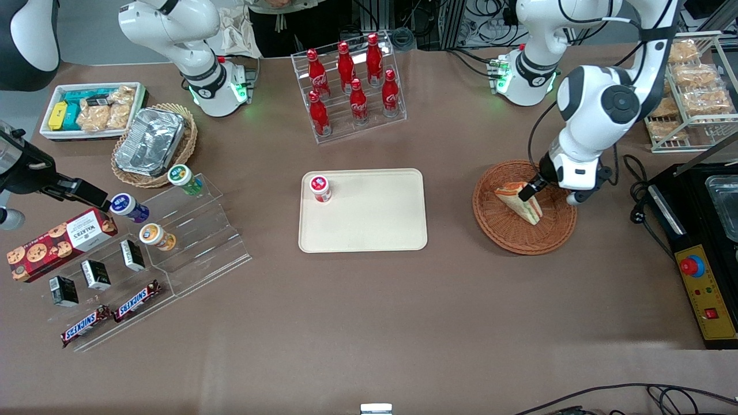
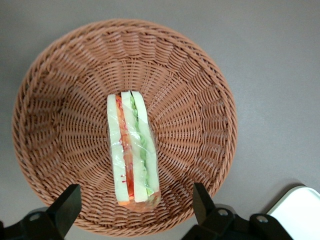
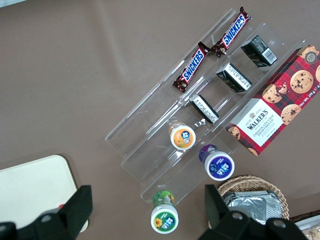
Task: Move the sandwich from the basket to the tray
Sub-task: 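Lower the left gripper and close it on the sandwich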
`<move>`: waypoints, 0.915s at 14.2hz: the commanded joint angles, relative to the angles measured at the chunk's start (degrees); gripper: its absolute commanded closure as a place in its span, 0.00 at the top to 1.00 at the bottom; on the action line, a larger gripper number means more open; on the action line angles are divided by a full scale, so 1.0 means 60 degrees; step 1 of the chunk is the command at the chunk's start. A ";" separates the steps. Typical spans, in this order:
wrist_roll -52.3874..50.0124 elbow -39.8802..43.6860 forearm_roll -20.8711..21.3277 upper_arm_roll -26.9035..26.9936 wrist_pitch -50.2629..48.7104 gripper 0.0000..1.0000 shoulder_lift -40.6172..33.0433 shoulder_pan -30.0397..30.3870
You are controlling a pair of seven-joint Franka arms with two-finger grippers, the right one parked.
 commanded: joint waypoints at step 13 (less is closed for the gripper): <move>-0.1061 -0.0241 -0.0010 -0.0010 0.1187 0.80 0.1430 -0.0278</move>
